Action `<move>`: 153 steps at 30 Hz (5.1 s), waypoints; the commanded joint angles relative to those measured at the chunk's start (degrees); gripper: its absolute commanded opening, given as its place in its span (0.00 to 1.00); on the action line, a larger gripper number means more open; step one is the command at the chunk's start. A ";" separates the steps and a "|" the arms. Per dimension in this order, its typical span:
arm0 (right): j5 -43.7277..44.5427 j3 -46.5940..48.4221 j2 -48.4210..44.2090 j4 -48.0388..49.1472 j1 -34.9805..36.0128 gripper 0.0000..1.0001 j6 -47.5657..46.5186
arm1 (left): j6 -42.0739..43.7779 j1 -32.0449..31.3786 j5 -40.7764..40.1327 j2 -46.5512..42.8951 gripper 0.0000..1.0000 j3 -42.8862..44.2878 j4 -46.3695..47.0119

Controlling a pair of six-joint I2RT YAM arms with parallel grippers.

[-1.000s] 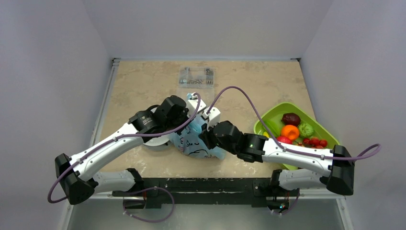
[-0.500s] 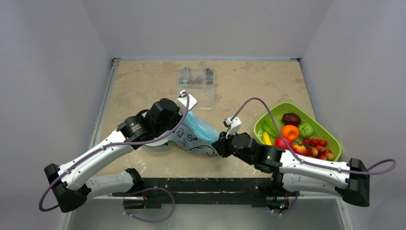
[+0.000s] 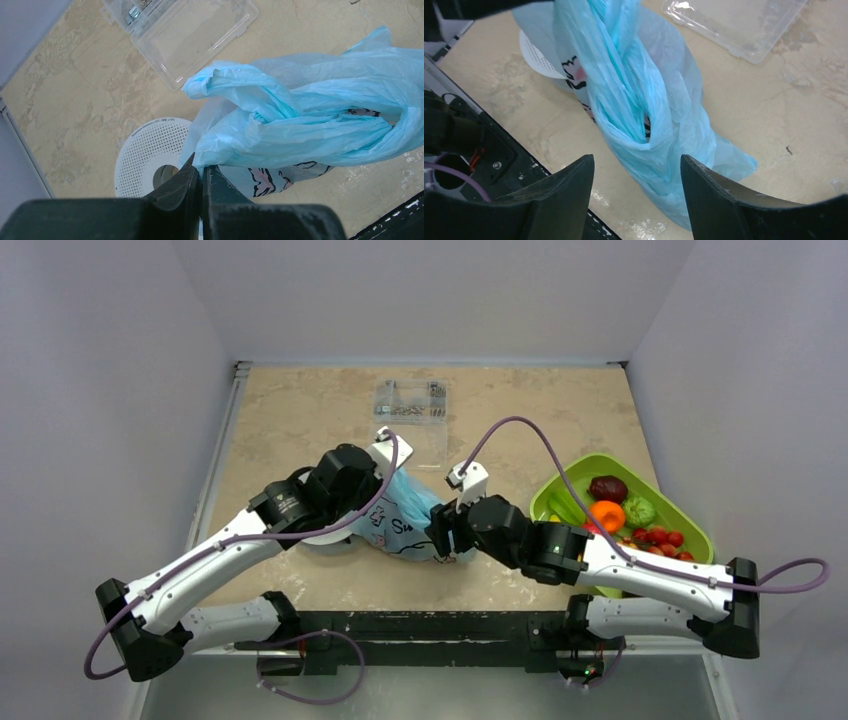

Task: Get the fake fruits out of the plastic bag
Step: Untie the plastic bag at the center of the board, then adjust the plastic bag at the center of the board.

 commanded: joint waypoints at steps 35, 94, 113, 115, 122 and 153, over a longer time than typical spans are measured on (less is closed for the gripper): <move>-4.13 -4.83 -1.75 -1.95 0.92 0.00 -5.31 | -2.20 0.27 -13.63 -0.88 0.00 0.39 3.14; -1.75 -8.17 -10.69 14.69 0.92 0.00 -2.13 | -61.69 -5.44 1.39 -11.58 0.16 -3.63 2.33; -0.75 -2.51 -5.39 13.37 0.92 0.25 -11.53 | -48.68 4.44 3.67 -15.87 0.00 12.02 -22.28; -1.62 0.06 -3.41 13.12 0.92 0.38 -13.04 | -49.43 4.43 5.18 -16.55 0.00 10.20 -20.25; 0.36 8.49 4.35 13.88 0.92 0.94 -16.70 | -51.98 4.40 7.16 -18.33 0.00 6.10 -17.53; -38.50 16.40 18.34 30.20 -9.43 0.73 -14.30 | -51.72 4.42 -1.48 -19.64 0.00 6.85 -27.68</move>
